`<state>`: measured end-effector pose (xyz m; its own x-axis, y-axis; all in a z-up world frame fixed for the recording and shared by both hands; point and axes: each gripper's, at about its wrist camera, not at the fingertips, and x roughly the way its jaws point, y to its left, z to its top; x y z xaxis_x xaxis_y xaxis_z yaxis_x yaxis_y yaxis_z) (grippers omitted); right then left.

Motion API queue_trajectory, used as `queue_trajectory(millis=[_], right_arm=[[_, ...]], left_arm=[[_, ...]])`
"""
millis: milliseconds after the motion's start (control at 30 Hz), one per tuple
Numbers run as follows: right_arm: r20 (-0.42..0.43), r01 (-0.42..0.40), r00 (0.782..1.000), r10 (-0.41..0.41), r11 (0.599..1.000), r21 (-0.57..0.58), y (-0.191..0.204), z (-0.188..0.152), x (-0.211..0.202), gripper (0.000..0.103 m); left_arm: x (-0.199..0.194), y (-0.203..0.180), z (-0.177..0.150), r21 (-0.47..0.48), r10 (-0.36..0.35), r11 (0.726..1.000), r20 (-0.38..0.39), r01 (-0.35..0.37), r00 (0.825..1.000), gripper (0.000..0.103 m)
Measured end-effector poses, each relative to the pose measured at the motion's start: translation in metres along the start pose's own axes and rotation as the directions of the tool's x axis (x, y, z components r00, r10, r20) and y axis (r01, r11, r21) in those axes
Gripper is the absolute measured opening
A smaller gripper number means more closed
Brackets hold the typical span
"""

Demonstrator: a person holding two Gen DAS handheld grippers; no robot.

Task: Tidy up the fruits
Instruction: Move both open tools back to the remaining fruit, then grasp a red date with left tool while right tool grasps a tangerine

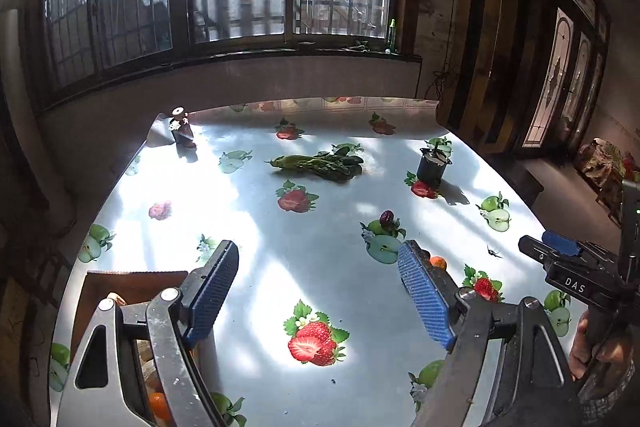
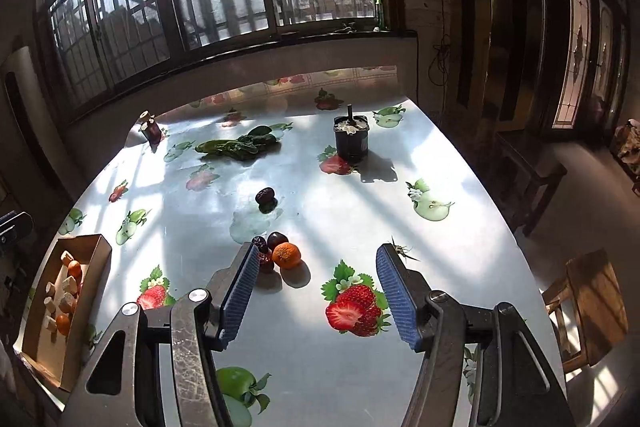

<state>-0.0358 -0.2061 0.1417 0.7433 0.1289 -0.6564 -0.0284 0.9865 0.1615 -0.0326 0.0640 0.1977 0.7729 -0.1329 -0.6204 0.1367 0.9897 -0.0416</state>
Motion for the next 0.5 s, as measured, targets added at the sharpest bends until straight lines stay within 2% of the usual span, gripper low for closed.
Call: queue_trajectory(millis=[67,133,167,200,267,300,367,500], right_arm=[[-0.055,-0.067,0.996,0.068,0.998,0.012,-0.002,0.004,0.028,0.065],[-0.122,-0.116,0.985,0.118,0.993,0.024,0.002,-0.001,0.064,0.064],[-0.151,-0.116,0.981,0.119,0.993,0.027,0.003,-0.004,0.081,0.054],[-0.177,-0.111,0.977,0.115,0.993,0.032,0.005,-0.007,0.097,0.042],[-0.213,-0.120,0.969,0.129,0.991,0.051,0.008,-0.013,0.125,0.040],[-0.221,-0.123,0.966,0.134,0.990,0.062,0.009,-0.015,0.134,0.040],[-0.225,-0.135,0.963,0.151,0.987,0.088,0.008,-0.017,0.149,0.040],[-0.241,-0.175,0.950,0.201,0.977,0.124,0.007,-0.020,0.163,0.040]], left_arm=[[0.033,-0.008,0.004,-0.035,-0.040,0.999,-0.068,0.037,0.997,0.081],[0.067,-0.012,-0.004,-0.102,-0.123,0.989,-0.152,0.109,0.981,0.081],[0.081,-0.013,-0.009,-0.137,-0.162,0.981,-0.177,0.139,0.971,0.080],[0.095,-0.013,-0.015,-0.170,-0.189,0.973,-0.197,0.156,0.962,0.075],[0.122,-0.017,-0.026,-0.201,-0.214,0.965,-0.246,0.167,0.945,0.063],[0.132,-0.019,-0.032,-0.210,-0.219,0.964,-0.270,0.165,0.937,0.060],[0.148,-0.021,-0.042,-0.225,-0.226,0.961,-0.302,0.161,0.926,0.060],[0.168,-0.025,-0.052,-0.236,-0.245,0.956,-0.323,0.173,0.914,0.060]])
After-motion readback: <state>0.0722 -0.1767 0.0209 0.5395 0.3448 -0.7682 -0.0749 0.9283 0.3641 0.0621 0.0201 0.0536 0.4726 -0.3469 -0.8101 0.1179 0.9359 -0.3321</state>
